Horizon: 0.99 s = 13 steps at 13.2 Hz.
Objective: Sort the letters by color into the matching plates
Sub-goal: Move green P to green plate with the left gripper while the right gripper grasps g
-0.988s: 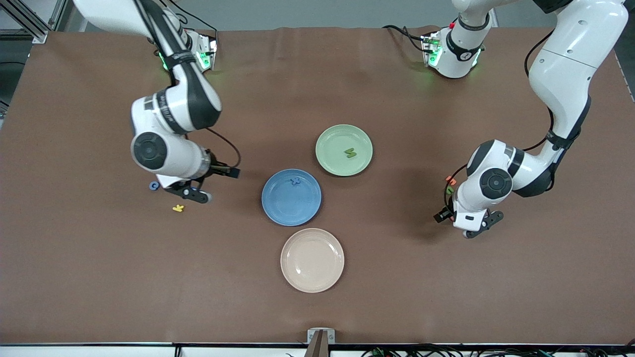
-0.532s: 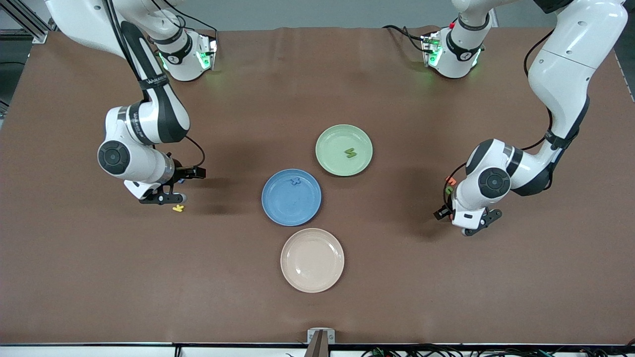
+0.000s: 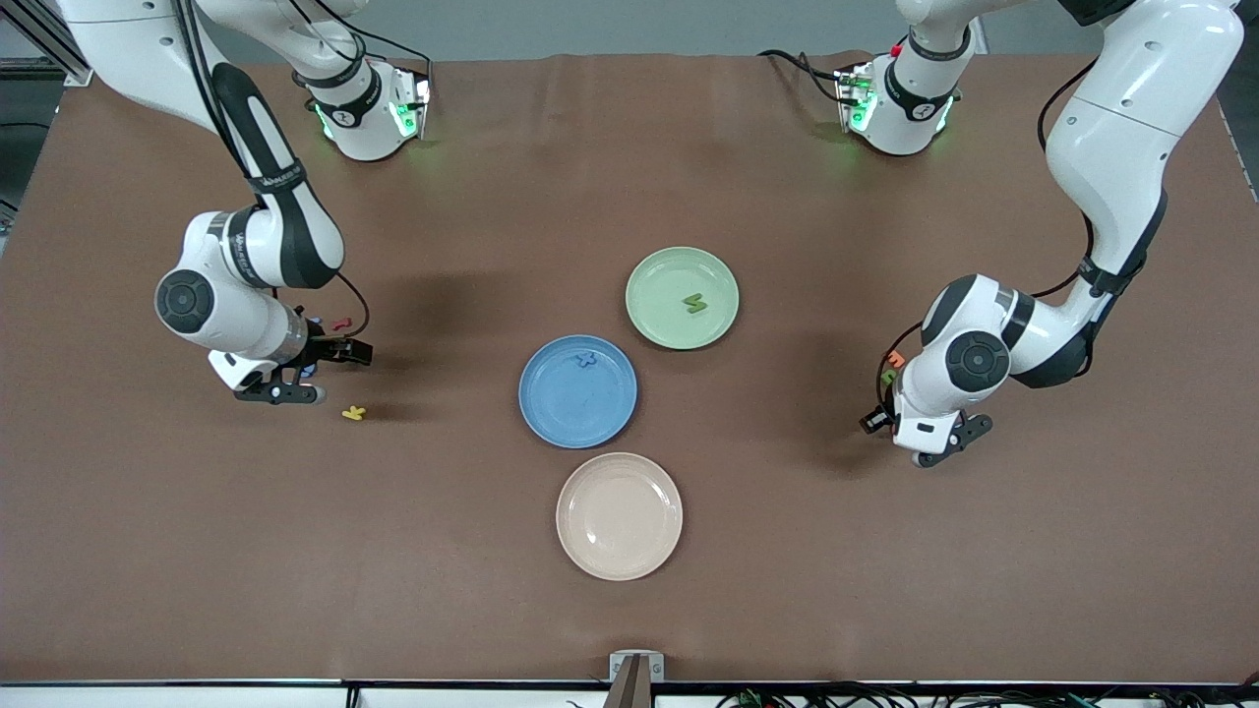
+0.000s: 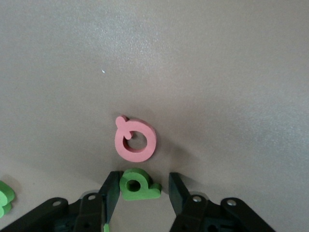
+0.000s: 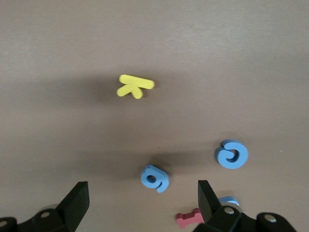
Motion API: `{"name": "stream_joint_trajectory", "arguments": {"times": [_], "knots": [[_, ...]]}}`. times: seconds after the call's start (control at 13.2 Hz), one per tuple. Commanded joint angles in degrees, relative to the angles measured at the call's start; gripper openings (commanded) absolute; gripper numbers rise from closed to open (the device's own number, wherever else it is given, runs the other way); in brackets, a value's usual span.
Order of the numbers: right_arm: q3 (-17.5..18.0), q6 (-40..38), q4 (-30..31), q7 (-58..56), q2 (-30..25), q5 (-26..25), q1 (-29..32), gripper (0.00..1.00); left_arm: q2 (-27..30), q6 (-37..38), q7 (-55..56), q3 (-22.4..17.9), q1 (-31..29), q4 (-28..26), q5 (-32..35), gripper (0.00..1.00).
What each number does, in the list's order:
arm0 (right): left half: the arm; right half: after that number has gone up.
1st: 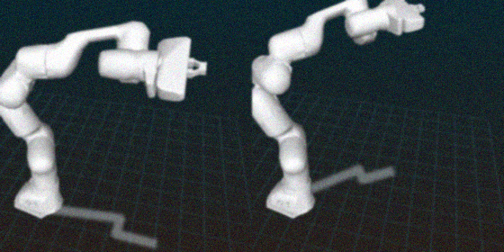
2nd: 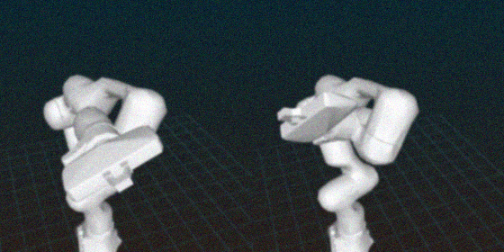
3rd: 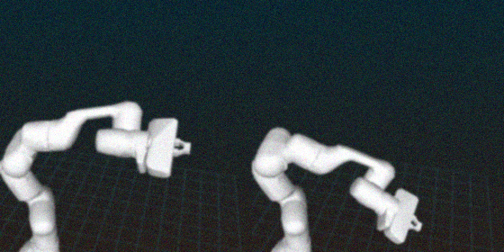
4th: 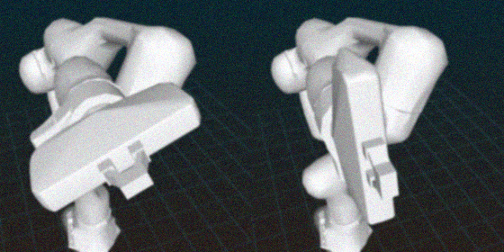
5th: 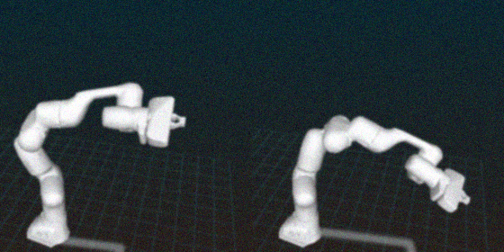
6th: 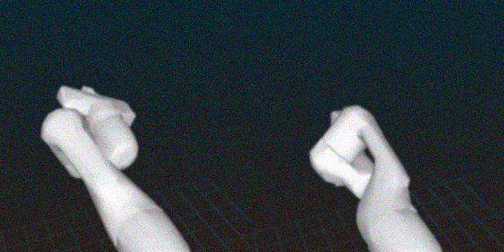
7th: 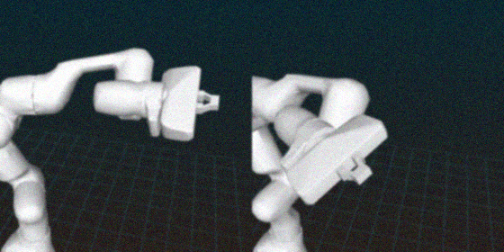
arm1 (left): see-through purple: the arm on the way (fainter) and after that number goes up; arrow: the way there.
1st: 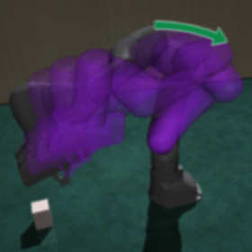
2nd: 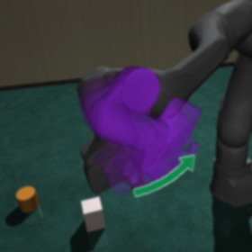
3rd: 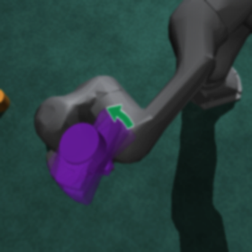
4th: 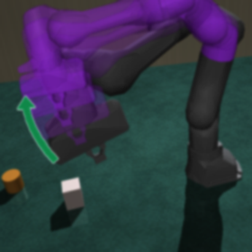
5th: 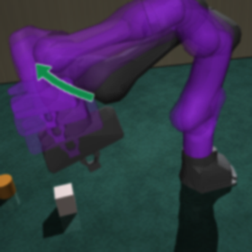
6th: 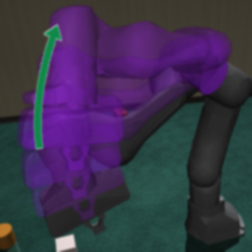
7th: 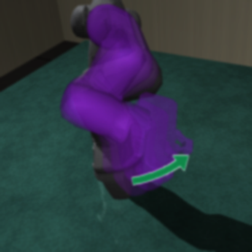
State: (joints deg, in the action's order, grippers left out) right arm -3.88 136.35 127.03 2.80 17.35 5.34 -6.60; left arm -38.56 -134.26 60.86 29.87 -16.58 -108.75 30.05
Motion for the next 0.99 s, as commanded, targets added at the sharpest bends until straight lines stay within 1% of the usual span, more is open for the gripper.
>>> {"name": "stream_joint_trajectory", "arguments": {"times": [0.0, 0.08, 0.15, 0.23, 0.3, 0.38, 0.53, 0.68, 0.76, 0.91], "knots": [[0.80, 4.95, 3.04, 2.11, 0.13, -0.94, 0.98, 0.97, 0.94, -0.12, -2.31, 0.19, -0.91, -2.26, 0.10, 0.25], [0.80, 6.81, 3.48, 4.64, 1.01, -0.94, 0.98, 0.95, 1.20, -0.12, -2.58, 0.28, -0.91, -2.09, 0.10, 0.17], [0.80, 7.17, 3.57, 6.32, 1.54, -0.94, 0.98, 0.94, 1.47, -0.12, -2.50, 0.54, -0.83, -1.74, 0.01, 0.12], [0.80, 7.09, 3.66, 7.91, 1.72, -0.94, 0.89, 0.92, 2.16, -0.12, -2.41, 2.02, -0.82, -1.38, -0.08, 0.07], [0.80, 7.09, 3.75, 9.58, 1.89, -0.94, 0.72, 0.87, 2.69, 0.14, -2.32, 3.00, -0.91, -1.21, -0.17, 0.04], [0.80, 7.09, 3.92, 10.90, 2.33, -0.94, 0.54, 0.81, 4.00, 0.40, -2.15, 3.88, -0.91, -1.38, -0.17, 0.03], [0.89, 7.09, 4.10, 11.87, 2.86, -0.86, 0.54, 0.76, 5.85, 1.54, -1.80, 6.94, -1.26, -1.73, -0.26, 0.03], [0.98, 7.09, 4.01, 14.32, 3.56, -0.68, 0.28, 0.71, 5.95, 3.91, -0.83, 11.86, -2.83, -1.82, -0.34, 0.03], [0.98, 7.09, 3.93, 15.47, 3.83, -0.68, -0.25, 0.69, 5.86, 5.57, 0.83, 15.71, -4.15, -2.08, -0.34, 0.03], [0.89, 7.09, 4.01, 15.57, 4.00, -0.68, -0.25, 0.67, 5.86, 8.57, 4.77, 20.82, -4.34, -2.43, -0.34, 0.03]]}}
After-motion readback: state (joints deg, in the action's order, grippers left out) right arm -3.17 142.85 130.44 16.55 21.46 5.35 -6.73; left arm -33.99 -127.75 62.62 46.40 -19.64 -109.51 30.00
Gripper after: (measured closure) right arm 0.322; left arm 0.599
